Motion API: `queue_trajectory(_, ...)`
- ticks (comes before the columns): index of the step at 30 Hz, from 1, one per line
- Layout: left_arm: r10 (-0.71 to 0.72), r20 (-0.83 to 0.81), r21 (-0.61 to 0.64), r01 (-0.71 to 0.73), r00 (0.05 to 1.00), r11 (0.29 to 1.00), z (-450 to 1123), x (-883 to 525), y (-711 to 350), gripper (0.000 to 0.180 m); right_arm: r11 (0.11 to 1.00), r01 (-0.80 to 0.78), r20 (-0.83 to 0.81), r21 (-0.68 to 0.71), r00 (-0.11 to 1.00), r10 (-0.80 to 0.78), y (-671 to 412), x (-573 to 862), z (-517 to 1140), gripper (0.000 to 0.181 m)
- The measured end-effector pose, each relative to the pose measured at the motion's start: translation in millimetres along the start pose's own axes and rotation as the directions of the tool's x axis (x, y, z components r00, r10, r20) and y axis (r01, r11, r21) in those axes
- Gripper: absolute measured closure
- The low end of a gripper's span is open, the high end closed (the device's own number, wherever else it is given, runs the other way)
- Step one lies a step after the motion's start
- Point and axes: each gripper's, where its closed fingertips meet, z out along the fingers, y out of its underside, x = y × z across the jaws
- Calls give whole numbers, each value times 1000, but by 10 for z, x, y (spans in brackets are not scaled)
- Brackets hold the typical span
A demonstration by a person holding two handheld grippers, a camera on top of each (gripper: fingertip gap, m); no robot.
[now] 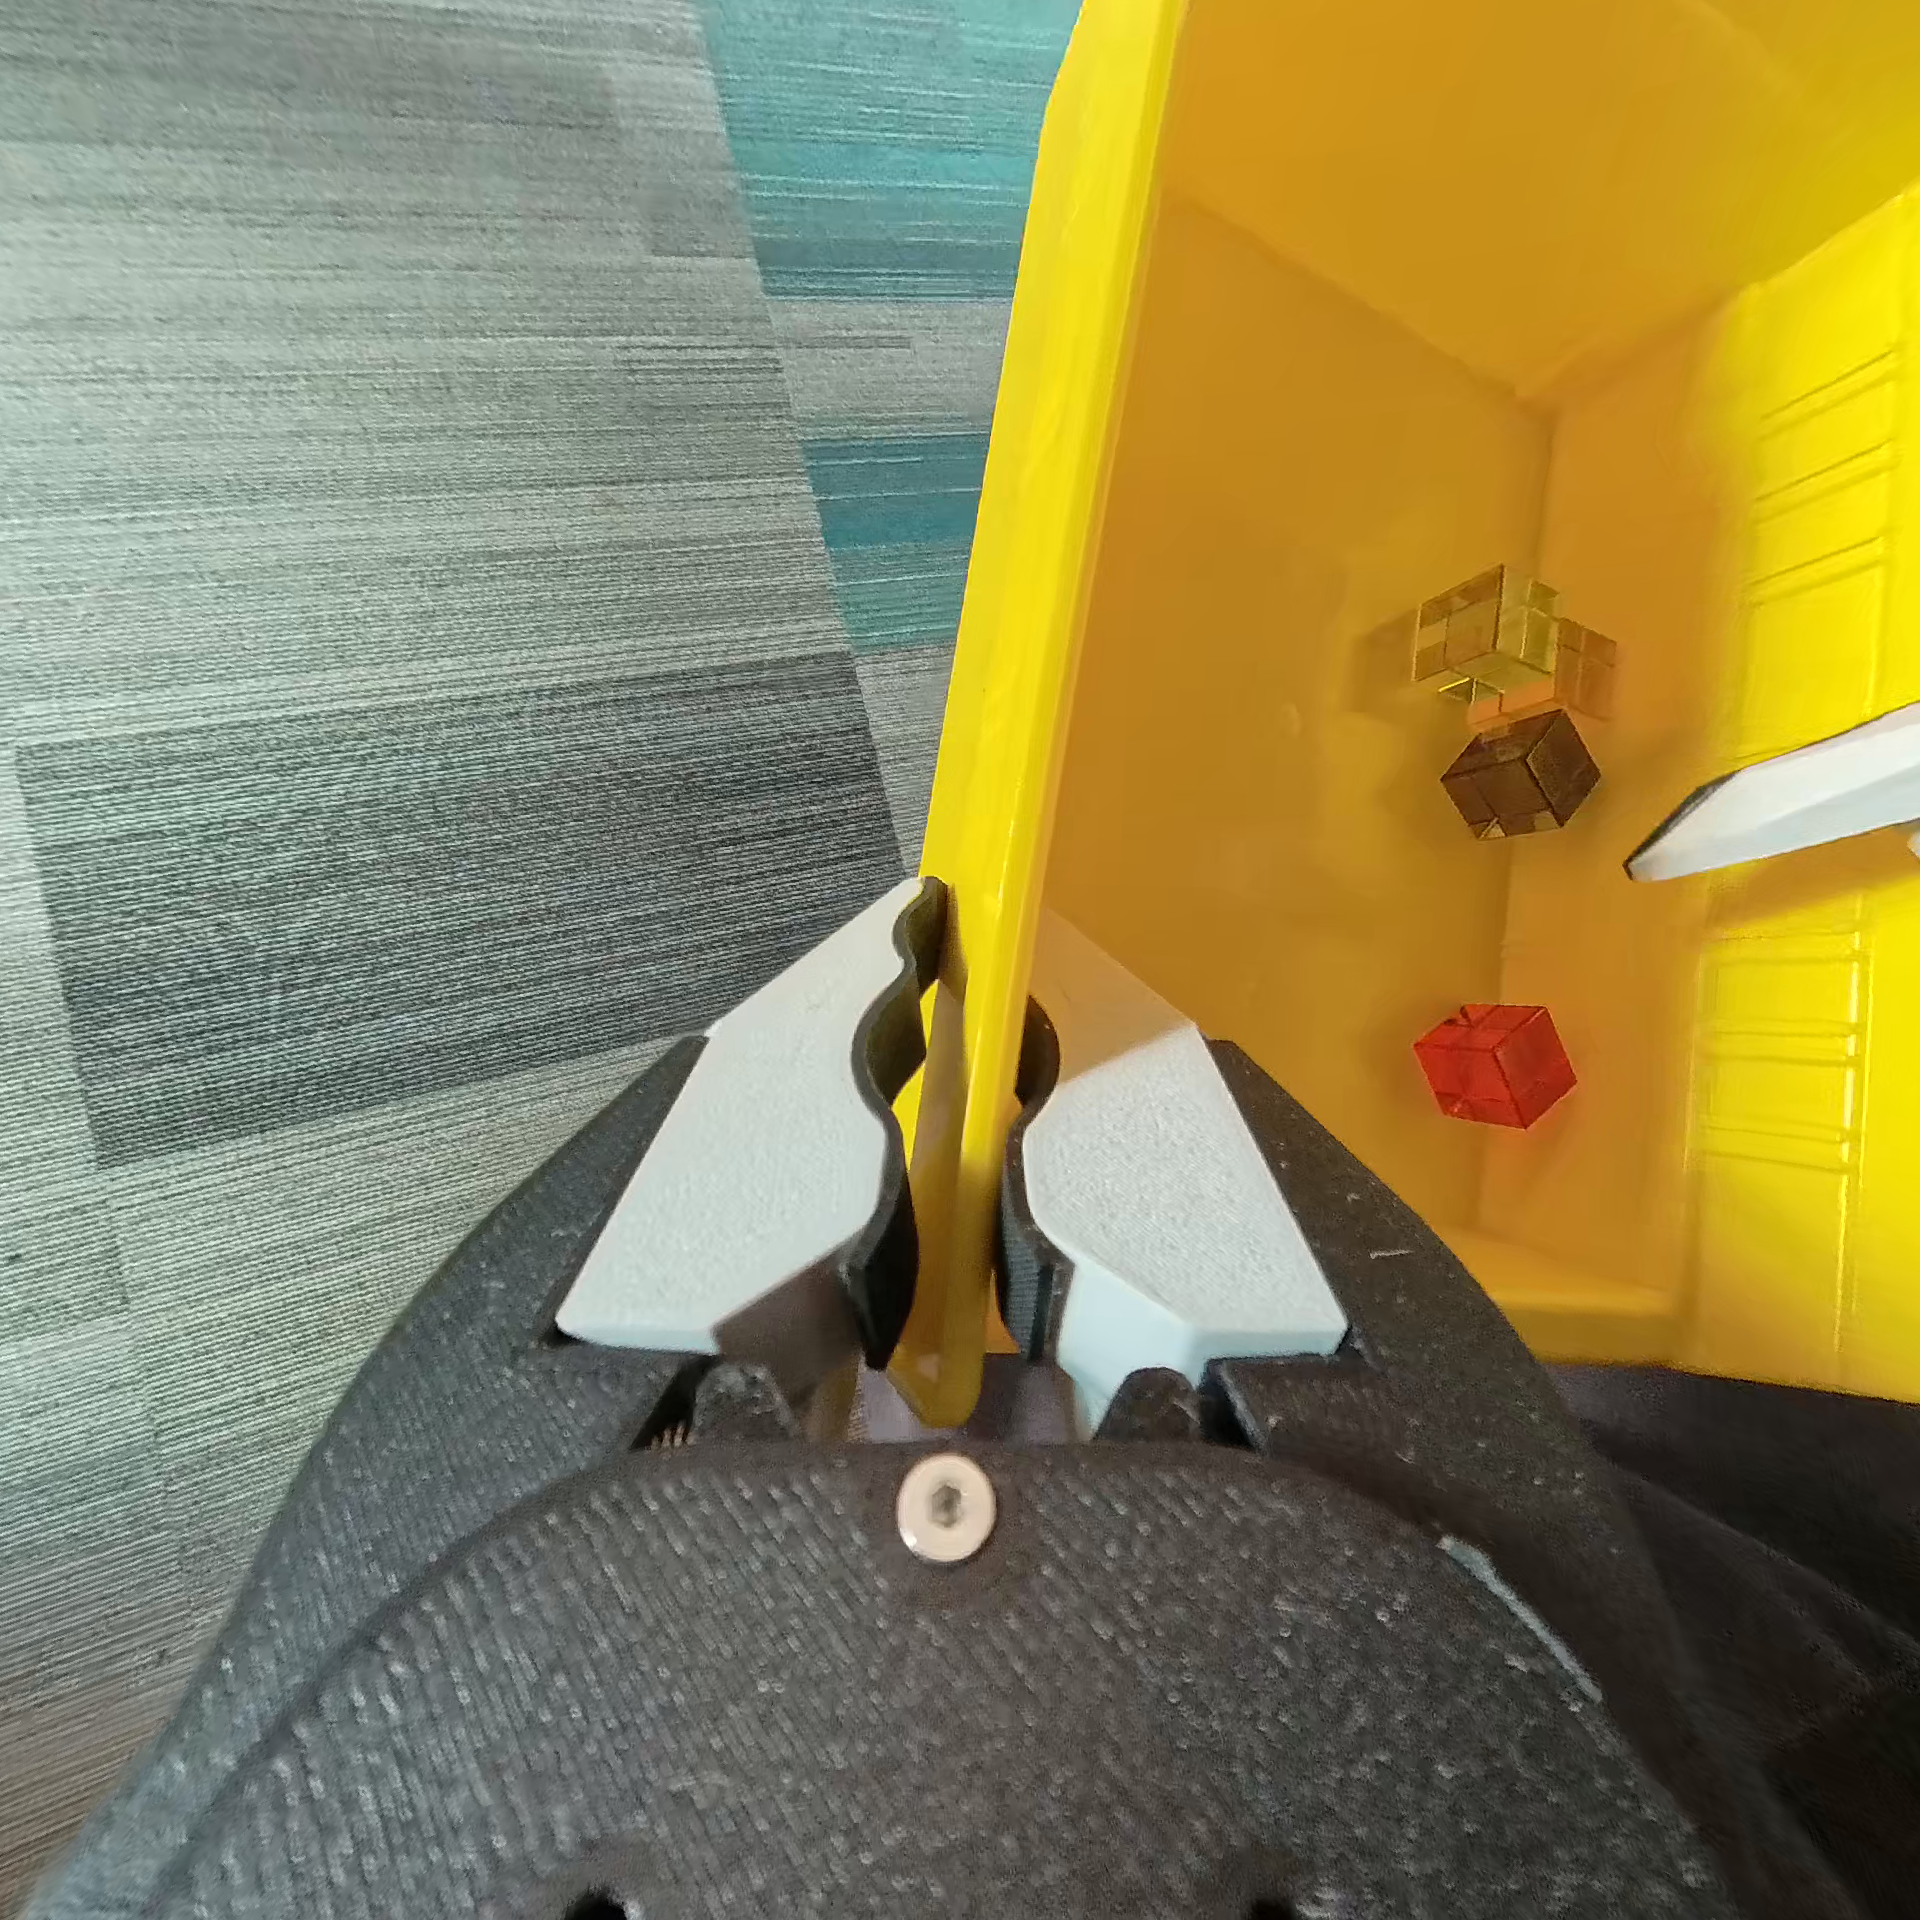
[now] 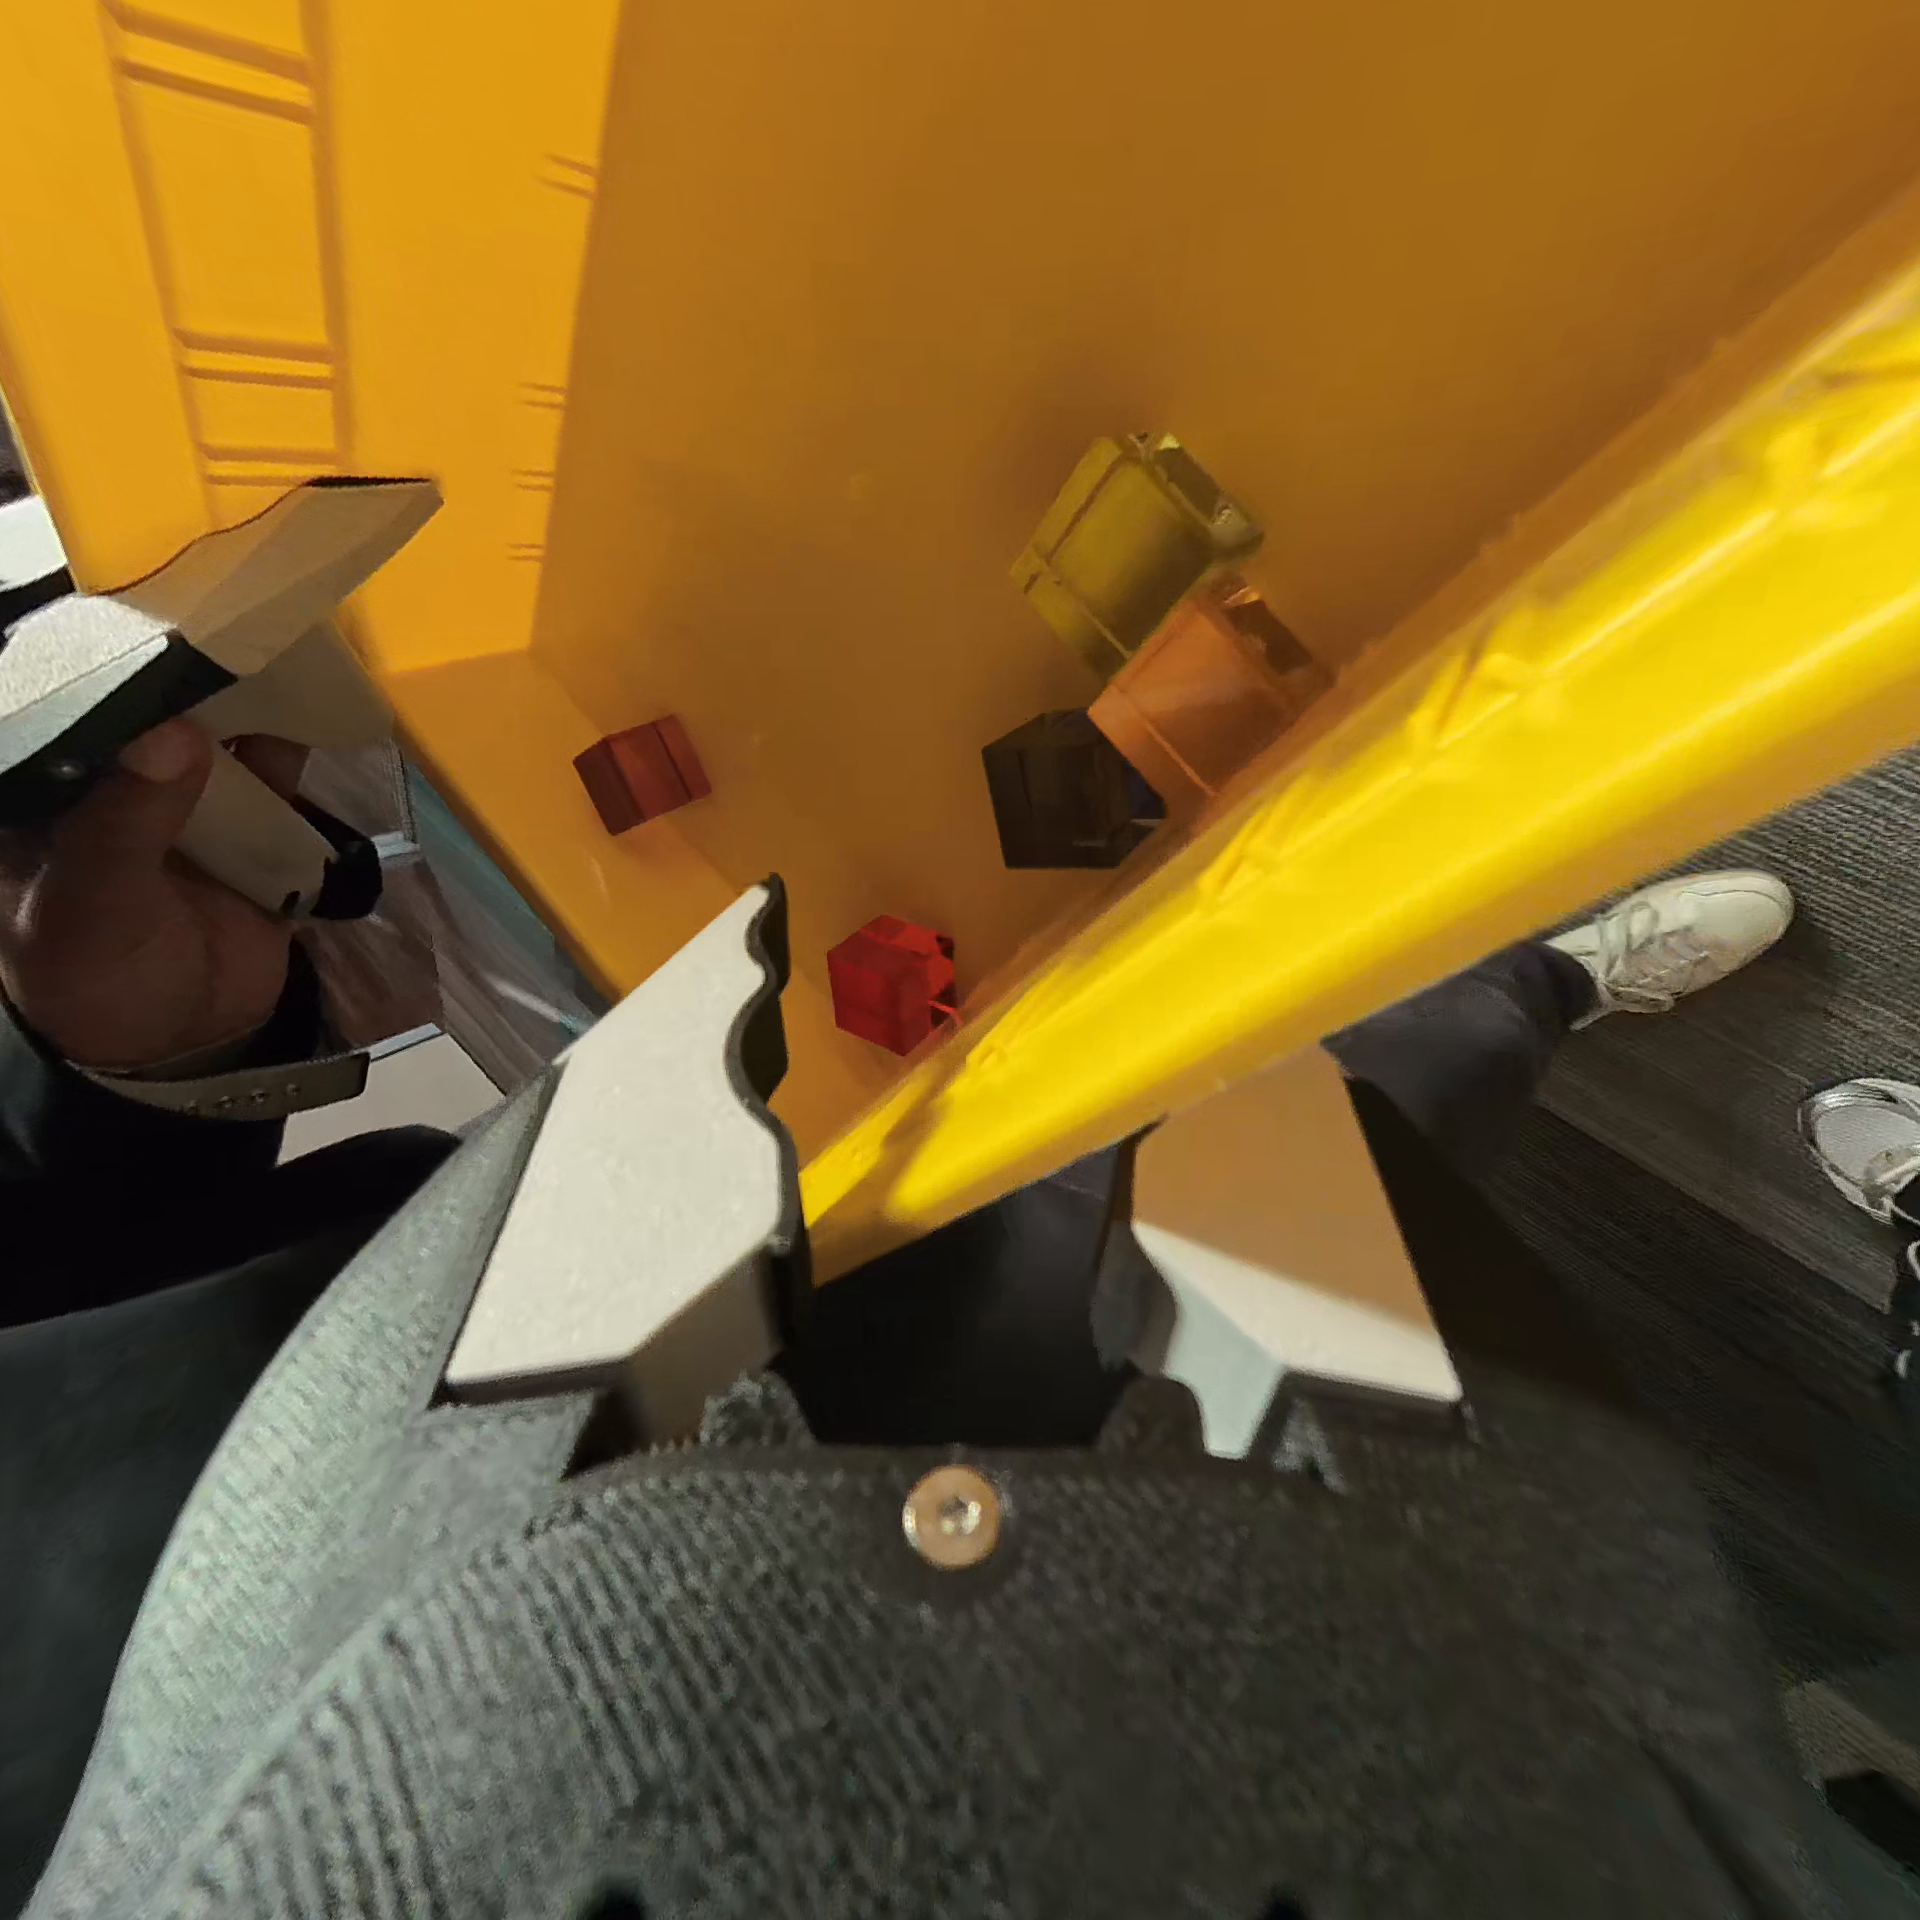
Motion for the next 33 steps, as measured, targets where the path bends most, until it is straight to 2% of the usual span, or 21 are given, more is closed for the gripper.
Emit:
queue_trajectory(5,41,69,69,-46,997,997,-50,-114,-163,178,991,-57,-72,122,995,66,-247,93,72,143)
queue_trajectory(9,35,102,131,-48,994,990,-112,-124,-301,168,979,-93,-139,179,983,119,-449,205,141,167)
queue_trajectory(12,5,52,91,-9,999,996,-77,-144,-248,159,986,-83,-159,146,982,107,-517,234,191,168)
queue_trajectory(14,-36,-24,28,36,999,999,0,-148,-161,152,992,-62,-193,108,978,82,-546,298,221,178)
queue_trajectory(16,-71,-104,-33,68,992,997,96,-95,-105,141,997,-21,-232,68,972,37,-589,361,256,178)
queue_trajectory(19,-85,-83,-143,72,993,987,308,-181,-41,139,999,35,-274,-14,961,-38,-663,416,356,178)
queue_trajectory(20,-71,-65,-179,59,995,982,379,-227,-24,140,998,54,-284,-40,957,-63,-701,438,392,178)
queue_trajectory(22,2,2,-258,-1,1000,966,540,-358,-10,155,993,87,-305,-80,946,-108,-829,495,445,177)
queue_trajectory(25,55,143,-259,-16,988,966,717,-619,-224,175,988,123,-252,-96,957,-143,-1153,427,482,166)
queue_trajectory(30,-81,177,-266,127,981,956,803,-942,-761,178,952,282,-125,-118,947,-296,-1804,139,394,136)
queue_trajectory(33,-198,199,-216,240,960,947,838,-1139,-1085,179,914,391,-70,-108,914,-399,-2172,-35,355,124)
